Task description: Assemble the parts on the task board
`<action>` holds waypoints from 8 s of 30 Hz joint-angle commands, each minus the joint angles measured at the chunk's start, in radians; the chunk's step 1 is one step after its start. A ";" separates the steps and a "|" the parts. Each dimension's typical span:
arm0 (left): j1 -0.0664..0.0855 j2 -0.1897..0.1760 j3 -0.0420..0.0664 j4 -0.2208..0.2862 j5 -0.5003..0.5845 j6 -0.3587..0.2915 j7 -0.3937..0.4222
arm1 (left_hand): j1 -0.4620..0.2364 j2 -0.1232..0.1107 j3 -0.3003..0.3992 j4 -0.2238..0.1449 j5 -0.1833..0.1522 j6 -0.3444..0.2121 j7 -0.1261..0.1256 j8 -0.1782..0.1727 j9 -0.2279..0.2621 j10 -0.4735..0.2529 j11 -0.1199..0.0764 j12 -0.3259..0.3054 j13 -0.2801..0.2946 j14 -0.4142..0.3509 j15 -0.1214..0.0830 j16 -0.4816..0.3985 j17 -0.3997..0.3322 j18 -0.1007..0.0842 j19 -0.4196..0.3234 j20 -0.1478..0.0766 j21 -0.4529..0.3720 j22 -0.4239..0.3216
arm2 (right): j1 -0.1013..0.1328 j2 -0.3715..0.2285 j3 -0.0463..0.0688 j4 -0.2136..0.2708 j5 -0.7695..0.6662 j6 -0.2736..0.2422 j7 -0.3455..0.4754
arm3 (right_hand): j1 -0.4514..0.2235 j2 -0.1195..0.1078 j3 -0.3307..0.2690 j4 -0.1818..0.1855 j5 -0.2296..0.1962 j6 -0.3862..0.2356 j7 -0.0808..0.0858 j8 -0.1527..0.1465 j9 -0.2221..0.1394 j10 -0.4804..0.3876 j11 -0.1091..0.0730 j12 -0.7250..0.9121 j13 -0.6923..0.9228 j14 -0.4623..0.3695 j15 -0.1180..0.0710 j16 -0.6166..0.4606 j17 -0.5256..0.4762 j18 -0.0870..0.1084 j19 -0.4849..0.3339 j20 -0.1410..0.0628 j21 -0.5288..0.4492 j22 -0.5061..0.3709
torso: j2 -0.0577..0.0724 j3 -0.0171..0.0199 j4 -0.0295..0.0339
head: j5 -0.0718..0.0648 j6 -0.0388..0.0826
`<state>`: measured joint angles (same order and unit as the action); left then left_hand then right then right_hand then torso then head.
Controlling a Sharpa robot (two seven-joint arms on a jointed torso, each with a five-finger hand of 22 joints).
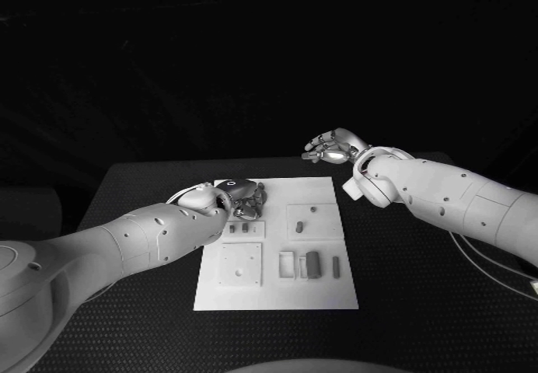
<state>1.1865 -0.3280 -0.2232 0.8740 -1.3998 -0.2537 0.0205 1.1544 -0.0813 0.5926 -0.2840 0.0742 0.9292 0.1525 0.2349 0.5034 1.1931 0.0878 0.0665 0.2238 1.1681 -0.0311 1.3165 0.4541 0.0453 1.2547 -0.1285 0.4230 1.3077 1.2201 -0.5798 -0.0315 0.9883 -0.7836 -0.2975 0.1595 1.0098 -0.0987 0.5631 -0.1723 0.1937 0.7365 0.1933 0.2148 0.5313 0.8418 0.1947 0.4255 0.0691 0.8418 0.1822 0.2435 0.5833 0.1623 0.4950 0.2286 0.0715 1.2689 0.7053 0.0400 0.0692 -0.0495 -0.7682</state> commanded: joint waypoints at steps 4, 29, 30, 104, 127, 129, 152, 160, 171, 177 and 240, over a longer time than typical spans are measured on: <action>-0.011 0.004 -0.006 0.005 0.010 0.061 0.009 | -0.013 -0.014 -0.019 0.001 -0.006 -0.032 -0.001 -0.016 -0.009 -0.037 0.012 -0.004 -0.012 -0.009 0.016 0.009 -0.004 0.073 -0.008 0.011 0.006 0.023 | 0.000 0.001 0.000 0.002 -0.001 0.005 0.012 | 0.005 0.004 -0.008 0.000 -0.004 -0.007 0.032 0.005 -0.002 0.006 -0.001 -0.004 -0.001 -0.002 0.006 -0.002 -0.001 -0.013 -0.006 0.000 -0.005 0.001 | 0.000 0.0002 0.0002 | 0.000 0.000; -0.028 0.017 -0.009 -0.013 0.017 0.084 0.016 | 0.004 0.011 -0.024 0.000 0.019 0.016 0.000 0.022 -0.002 0.010 -0.003 0.021 -0.003 -0.009 0.003 0.024 -0.018 0.079 -0.012 0.010 0.012 0.021 | 0.000 -0.001 0.000 0.001 -0.001 0.006 0.012 | 0.006 0.004 -0.008 0.000 -0.004 -0.007 0.032 0.006 -0.003 0.007 -0.002 -0.005 -0.001 -0.002 0.006 -0.001 -0.003 -0.013 -0.006 0.000 -0.005 0.002 | 0.001 0.0006 0.0000 | -0.006 -0.003; -0.029 0.017 -0.009 -0.013 0.017 0.084 0.016 | 0.006 0.012 -0.023 0.000 0.018 0.019 0.001 0.023 -0.002 0.014 -0.004 0.022 -0.002 -0.008 0.002 0.024 -0.019 0.078 -0.011 0.010 0.012 0.021 | 0.000 -0.001 0.000 0.001 -0.001 0.006 0.012 | 0.006 0.004 -0.008 0.000 -0.004 -0.007 0.032 0.006 -0.003 0.007 -0.002 -0.005 -0.001 -0.002 0.006 -0.001 -0.003 -0.013 -0.006 0.000 -0.005 0.002 | 0.001 0.0005 0.0002 | -0.006 -0.003; 0.004 -0.159 0.094 0.098 0.125 0.019 0.064 | 0.078 0.022 0.044 -0.004 0.022 0.114 -0.038 0.072 0.016 0.136 -0.053 0.030 0.054 0.070 -0.047 -0.005 -0.035 0.053 0.063 -0.038 -0.003 0.012 | 0.000 -0.020 0.000 0.012 0.001 0.005 0.011 | 0.006 0.004 -0.009 0.001 -0.004 -0.008 0.032 0.009 -0.008 0.008 -0.002 -0.008 -0.001 -0.002 0.006 0.000 -0.007 -0.013 -0.006 0.000 -0.005 0.005 | 0.000 -0.0009 0.0013 | 0.003 0.001; 0.000 -0.145 0.071 0.063 0.117 0.041 0.062 | 0.077 0.025 0.044 -0.004 0.021 0.115 -0.039 0.071 0.016 0.137 -0.053 0.028 0.056 0.069 -0.047 -0.006 -0.033 0.052 0.063 -0.039 -0.005 0.013 | 0.000 -0.017 0.000 0.012 0.001 0.005 0.013 | 0.006 0.004 -0.009 0.001 -0.004 -0.008 0.032 0.010 -0.009 0.009 -0.002 -0.009 -0.001 -0.002 0.006 0.001 -0.008 -0.013 -0.007 0.000 -0.005 0.006 | 0.000 0.0011 -0.0002 | 0.007 -0.001; 0.000 -0.144 0.069 0.064 0.114 0.048 0.060 | 0.077 0.025 0.044 -0.004 0.021 0.115 -0.039 0.071 0.016 0.137 -0.053 0.028 0.056 0.069 -0.047 -0.006 -0.033 0.052 0.063 -0.039 -0.005 0.013 | 0.000 -0.018 0.000 0.012 0.001 0.006 0.013 | 0.006 0.004 -0.009 0.001 -0.004 -0.008 0.032 0.010 -0.009 0.009 -0.002 -0.009 -0.001 -0.002 0.006 0.001 -0.008 -0.013 -0.007 0.000 -0.005 0.006 | 0.000 0.0013 -0.0003 | 0.007 -0.002; -0.005 -0.135 0.064 0.064 0.109 0.046 0.049 | 0.075 0.029 0.044 -0.004 0.020 0.114 -0.038 0.071 0.017 0.139 -0.053 0.025 0.058 0.069 -0.047 -0.007 -0.031 0.050 0.063 -0.040 -0.007 0.014 | 0.000 -0.015 0.000 0.010 0.001 0.005 0.013 | 0.006 0.004 -0.009 0.001 -0.004 -0.008 0.032 0.011 -0.011 0.009 -0.002 -0.010 -0.001 -0.002 0.006 0.002 -0.010 -0.013 -0.007 0.000 -0.005 0.007 | 0.000 0.0008 -0.0005 | 0.003 -0.003; -0.006 -0.127 0.064 0.055 0.106 0.069 0.040 | 0.074 0.029 0.043 -0.004 0.020 0.114 -0.038 0.070 0.017 0.139 -0.053 0.025 0.059 0.069 -0.047 -0.007 -0.030 0.049 0.063 -0.040 -0.008 0.014 | 0.000 -0.015 0.000 0.009 0.001 0.005 0.014 | 0.006 0.004 -0.009 0.001 -0.004 -0.008 0.032 0.012 -0.011 0.010 -0.002 -0.010 -0.001 -0.002 0.006 0.002 -0.010 -0.013 -0.007 0.000 -0.005 0.008 | 0.000 0.0006 -0.0003 | 0.002 -0.005; -0.009 -0.122 0.060 0.057 0.098 0.087 0.038 | 0.072 0.031 0.043 -0.004 0.020 0.113 -0.038 0.070 0.017 0.138 -0.053 0.022 0.060 0.067 -0.047 -0.009 -0.029 0.048 0.061 -0.041 -0.010 0.015 | 0.000 -0.015 0.000 0.009 0.001 0.005 0.013 | 0.006 0.004 -0.009 0.001 -0.004 -0.008 0.032 0.012 -0.012 0.010 -0.002 -0.011 -0.001 -0.002 0.006 0.002 -0.011 -0.013 -0.007 0.000 -0.005 0.008 | 0.000 0.0008 -0.0001 | 0.000 -0.007; -0.009 -0.121 0.060 0.062 0.098 0.088 0.044 | 0.072 0.031 0.043 -0.005 0.019 0.113 -0.038 0.070 0.017 0.139 -0.053 0.022 0.061 0.066 -0.047 -0.009 -0.028 0.047 0.060 -0.041 -0.010 0.016 | 0.000 -0.015 0.000 0.009 0.001 0.005 0.014 | 0.006 0.004 -0.009 0.001 -0.004 -0.008 0.032 0.012 -0.013 0.010 -0.002 -0.011 -0.001 -0.002 0.006 0.003 -0.011 -0.013 -0.007 0.000 -0.005 0.008 | 0.000 0.0003 -0.0004 | 0.000 -0.006; -0.008 -0.198 0.070 0.018 0.307 -0.101 0.039 | 0.063 -0.015 0.049 0.010 0.015 -0.092 0.031 0.012 -0.009 0.004 -0.005 0.006 0.084 -0.004 0.001 -0.039 -0.003 0.062 0.001 0.003 -0.033 0.017 | -0.012 -0.002 -0.001 -0.019 -0.110 0.127 -0.024 | 0.067 0.016 0.006 -0.067 -0.004 0.007 0.021 0.036 -0.023 0.027 -0.006 -0.012 0.002 0.054 -0.020 0.049 -0.005 0.014 0.072 -0.003 0.002 0.012 | -0.016 -0.0024 0.0001 | -0.013 0.019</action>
<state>1.1762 -0.5250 -0.1528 0.8875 -1.2130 -0.2846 0.0195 1.2156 -0.0921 0.6378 -0.2731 0.0879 0.8319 0.1826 0.2439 0.4930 1.1926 0.0839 0.0706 0.3077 1.1674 -0.0313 1.2798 0.4540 0.0319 1.2627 -0.1228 0.3916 1.3073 1.2130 -0.5846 -0.0314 0.9712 -0.8156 -0.2477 0.1497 1.0710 -0.0798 0.5691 -0.2365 0.1937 0.7366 0.1933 0.2476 0.5092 0.8639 0.1871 0.4136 0.0700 0.8890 0.1609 0.2905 0.5773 0.1625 0.5637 0.2251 0.0715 1.2825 0.6986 0.0394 0.0692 -0.0561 -0.7540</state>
